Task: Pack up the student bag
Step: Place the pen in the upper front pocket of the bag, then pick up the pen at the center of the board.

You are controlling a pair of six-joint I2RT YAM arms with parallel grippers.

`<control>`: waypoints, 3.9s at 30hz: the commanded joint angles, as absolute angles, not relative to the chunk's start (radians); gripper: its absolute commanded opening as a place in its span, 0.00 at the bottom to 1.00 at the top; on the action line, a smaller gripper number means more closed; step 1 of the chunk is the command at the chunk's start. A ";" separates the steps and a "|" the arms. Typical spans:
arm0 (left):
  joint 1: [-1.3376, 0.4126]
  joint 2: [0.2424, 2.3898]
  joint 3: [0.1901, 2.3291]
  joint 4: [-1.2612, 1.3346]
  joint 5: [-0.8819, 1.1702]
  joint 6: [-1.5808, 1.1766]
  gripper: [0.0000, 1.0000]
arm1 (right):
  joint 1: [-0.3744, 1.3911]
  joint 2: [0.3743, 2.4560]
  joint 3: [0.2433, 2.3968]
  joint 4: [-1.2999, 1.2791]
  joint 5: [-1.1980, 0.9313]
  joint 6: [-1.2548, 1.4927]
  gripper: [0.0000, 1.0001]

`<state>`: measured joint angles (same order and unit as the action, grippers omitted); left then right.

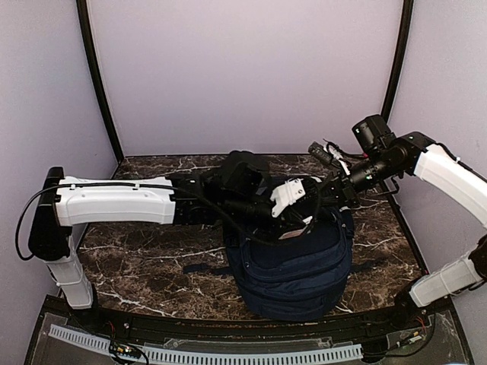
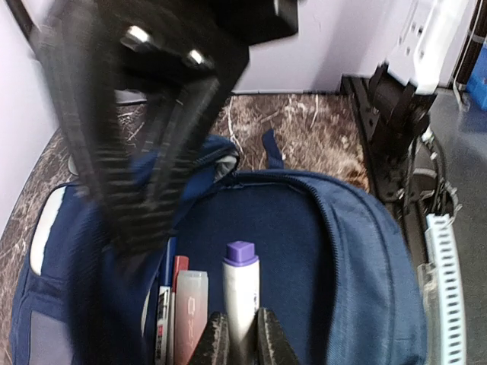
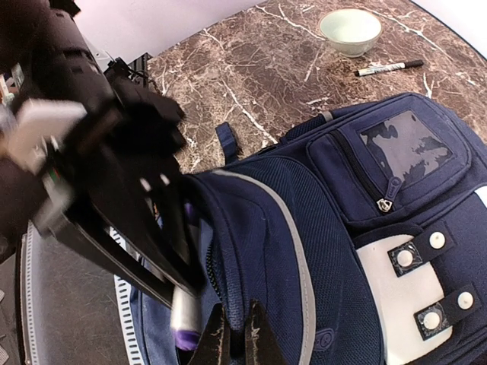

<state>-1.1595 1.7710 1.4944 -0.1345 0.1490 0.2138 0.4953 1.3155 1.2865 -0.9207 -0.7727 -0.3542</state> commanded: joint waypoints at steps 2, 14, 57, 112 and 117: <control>-1.167 1.885 1.636 -0.185 0.102 0.397 0.03 | 0.486 1.260 1.317 -0.845 -0.805 -0.338 0.00; -1.198 2.061 1.748 -0.200 -0.085 0.500 0.26 | 0.485 1.246 1.303 -0.844 -0.824 -0.344 0.00; -0.719 1.919 1.751 -0.474 -0.243 -0.205 0.39 | 0.474 1.221 1.213 -0.793 -0.865 -0.373 0.00; -0.512 2.589 2.320 -0.747 -0.171 -0.174 0.49 | 0.474 1.183 1.168 -0.781 -0.857 -0.379 0.00; -0.512 2.597 2.322 -0.745 -0.130 -0.196 0.49 | 0.473 1.175 1.159 -0.776 -0.851 -0.379 0.00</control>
<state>-0.5140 2.5828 2.3066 -0.6968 -0.1741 -0.1802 0.4774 1.2171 1.1614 -0.8509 -0.8093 -0.3809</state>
